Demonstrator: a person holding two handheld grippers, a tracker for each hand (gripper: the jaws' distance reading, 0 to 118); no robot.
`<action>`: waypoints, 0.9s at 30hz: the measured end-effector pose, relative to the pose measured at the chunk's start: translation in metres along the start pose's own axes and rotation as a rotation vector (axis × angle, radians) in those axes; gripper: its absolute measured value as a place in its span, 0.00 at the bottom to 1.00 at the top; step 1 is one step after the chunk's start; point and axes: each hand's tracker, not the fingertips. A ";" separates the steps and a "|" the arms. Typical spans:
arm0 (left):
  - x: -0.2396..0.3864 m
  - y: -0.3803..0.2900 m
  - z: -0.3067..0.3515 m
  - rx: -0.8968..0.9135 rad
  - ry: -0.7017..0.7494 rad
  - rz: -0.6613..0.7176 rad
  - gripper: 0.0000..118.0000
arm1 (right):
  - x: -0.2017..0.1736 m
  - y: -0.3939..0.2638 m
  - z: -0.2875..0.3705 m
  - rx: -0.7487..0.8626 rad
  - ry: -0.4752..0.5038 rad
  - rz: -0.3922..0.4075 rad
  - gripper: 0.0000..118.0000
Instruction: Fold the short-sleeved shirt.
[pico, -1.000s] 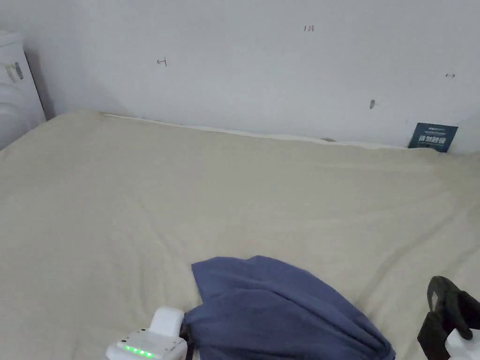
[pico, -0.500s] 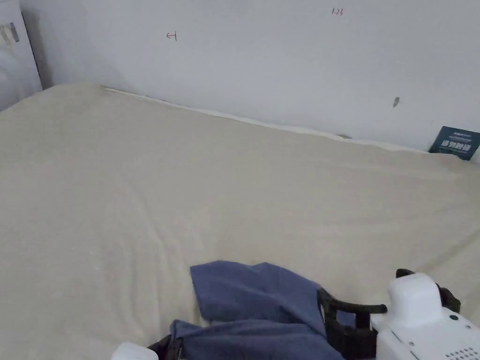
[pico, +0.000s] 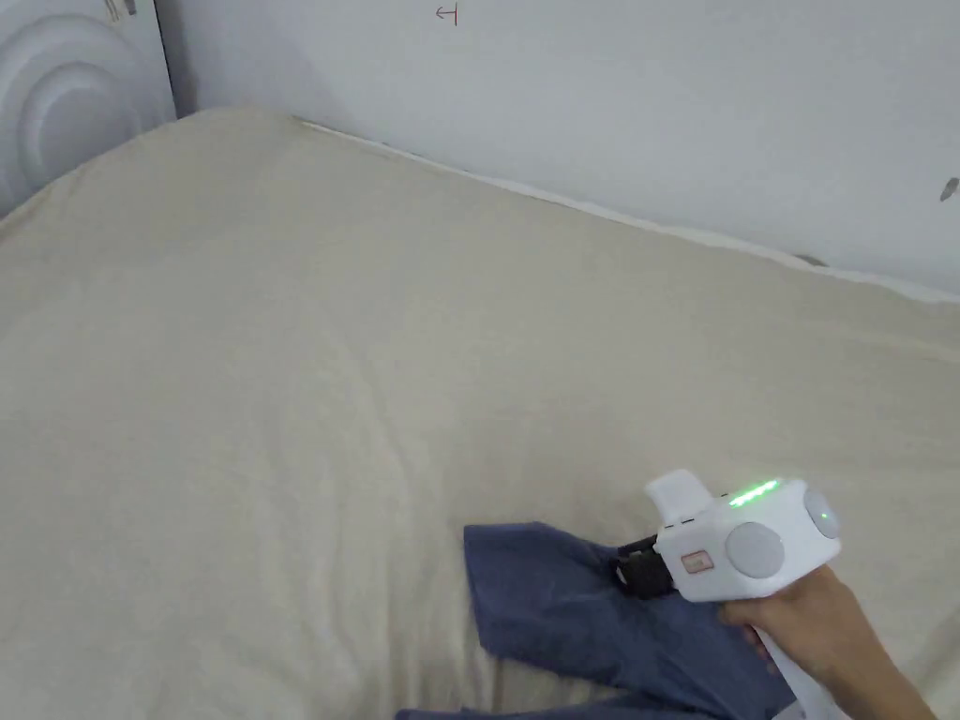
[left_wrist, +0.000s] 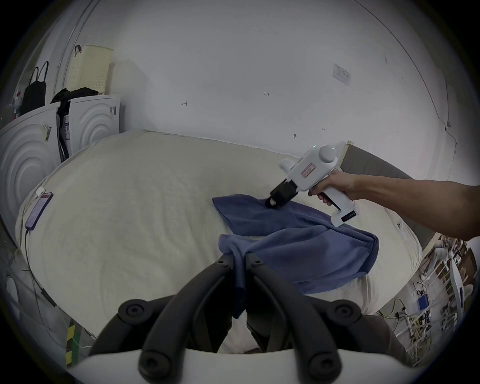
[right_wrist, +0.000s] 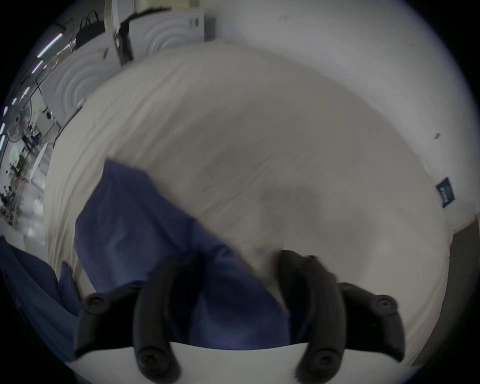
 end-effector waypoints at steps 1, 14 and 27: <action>-0.002 0.001 -0.001 -0.001 -0.003 0.000 0.06 | 0.000 0.000 0.004 0.057 -0.048 -0.008 0.46; -0.015 0.017 0.003 0.044 0.028 0.063 0.06 | -0.025 -0.077 0.167 0.599 -0.358 -0.179 0.02; -0.033 0.201 0.063 0.445 0.003 -0.006 0.06 | -0.106 -0.179 0.474 1.147 -0.682 -0.386 0.02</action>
